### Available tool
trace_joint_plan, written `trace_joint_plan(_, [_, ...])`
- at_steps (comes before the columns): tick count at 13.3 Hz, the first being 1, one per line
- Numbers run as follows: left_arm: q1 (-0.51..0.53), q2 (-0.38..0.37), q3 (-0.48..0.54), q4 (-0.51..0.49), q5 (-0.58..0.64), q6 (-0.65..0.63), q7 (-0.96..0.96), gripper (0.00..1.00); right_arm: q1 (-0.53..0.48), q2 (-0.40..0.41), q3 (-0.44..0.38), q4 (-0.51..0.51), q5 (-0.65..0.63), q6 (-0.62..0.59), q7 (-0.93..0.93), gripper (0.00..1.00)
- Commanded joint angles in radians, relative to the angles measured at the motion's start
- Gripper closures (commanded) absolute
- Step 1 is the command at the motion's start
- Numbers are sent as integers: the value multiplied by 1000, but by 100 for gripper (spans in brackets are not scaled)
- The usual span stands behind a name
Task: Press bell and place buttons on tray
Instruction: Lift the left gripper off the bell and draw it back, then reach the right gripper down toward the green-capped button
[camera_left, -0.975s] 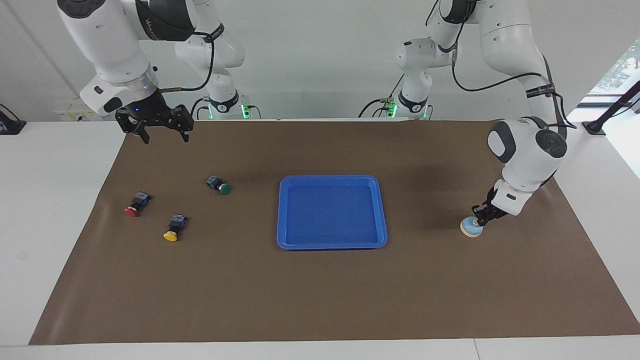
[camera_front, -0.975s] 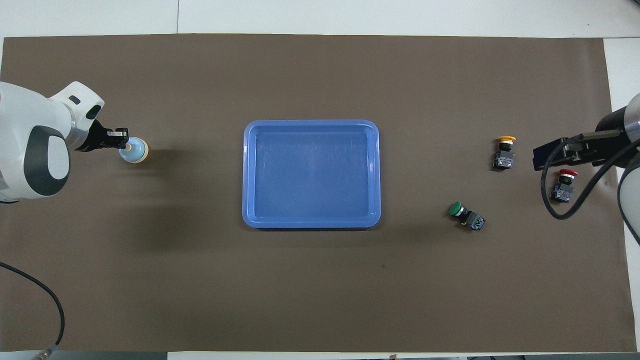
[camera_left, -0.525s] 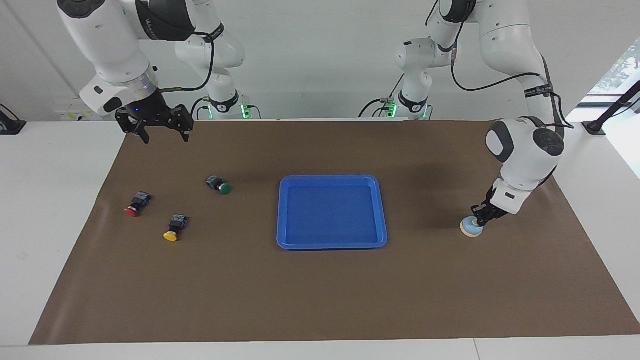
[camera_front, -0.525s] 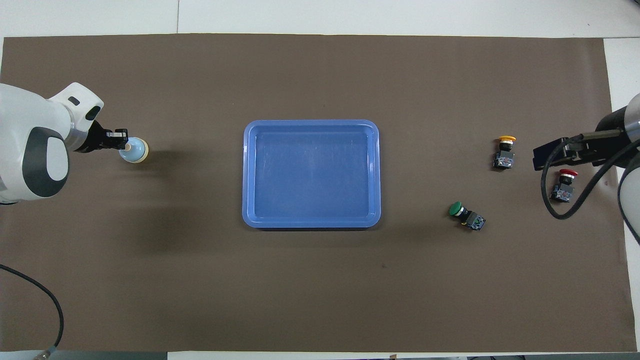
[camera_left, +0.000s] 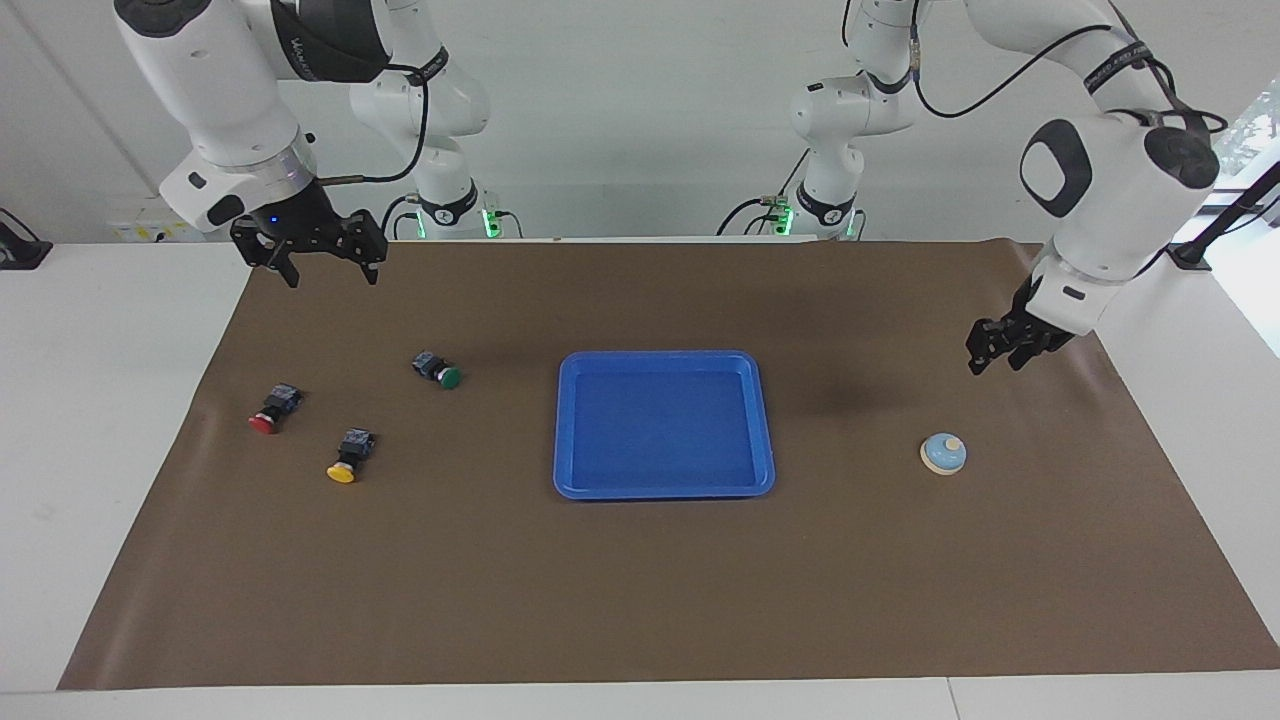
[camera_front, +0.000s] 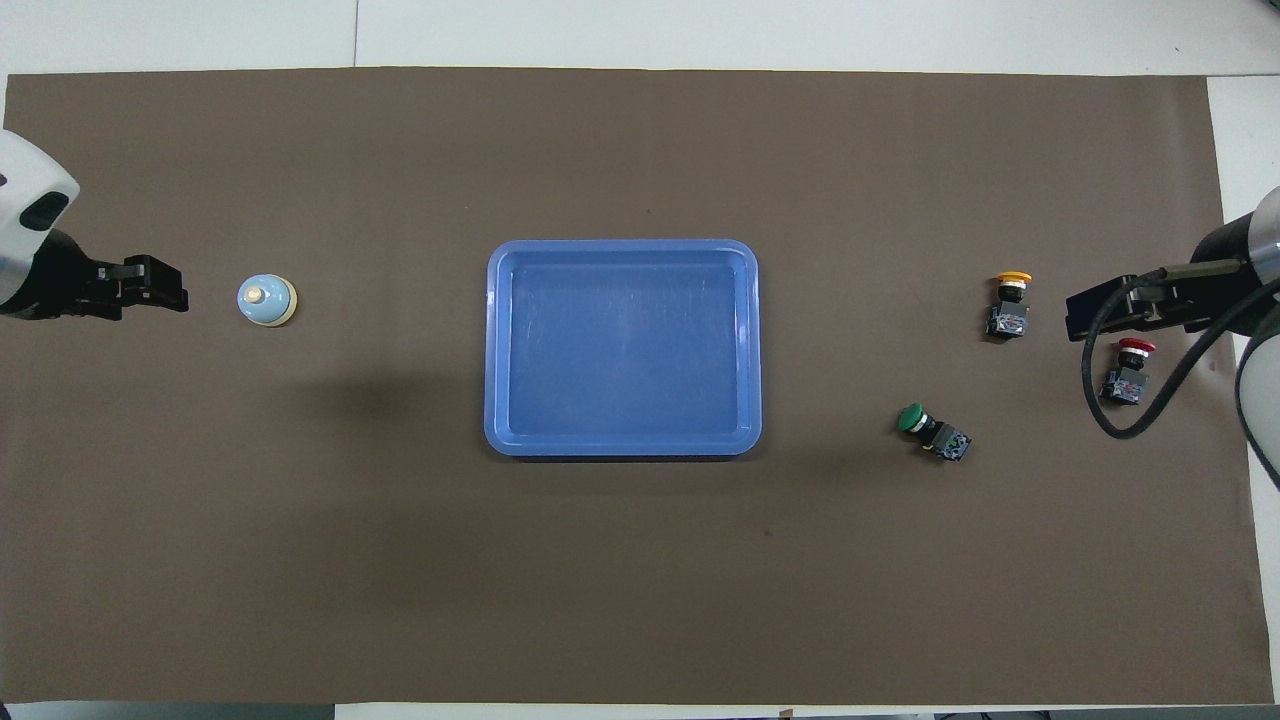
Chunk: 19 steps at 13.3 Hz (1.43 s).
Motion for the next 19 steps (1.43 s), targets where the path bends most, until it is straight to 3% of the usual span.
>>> trace_joint_plan(1, [-7, -95, 1, -22, 8, -94, 8, 0, -7, -2, -2, 0, 0, -11, -26, 0])
trace_joint_plan(5, [-14, -107, -2, 50, -13, -180, 6, 0, -16, -2, -3, 0, 0, -11, -26, 0])
trace_joint_plan(13, [-30, -115, -2, 40, -21, -186, 3, 0, -9, -6, 6, 0, 0, -69, -35, 0])
trace_joint_plan(19, [-16, -118, 3, 44, -19, -185, 0, 0, 53, -86, 9, -155, 4, -54, -145, 0])
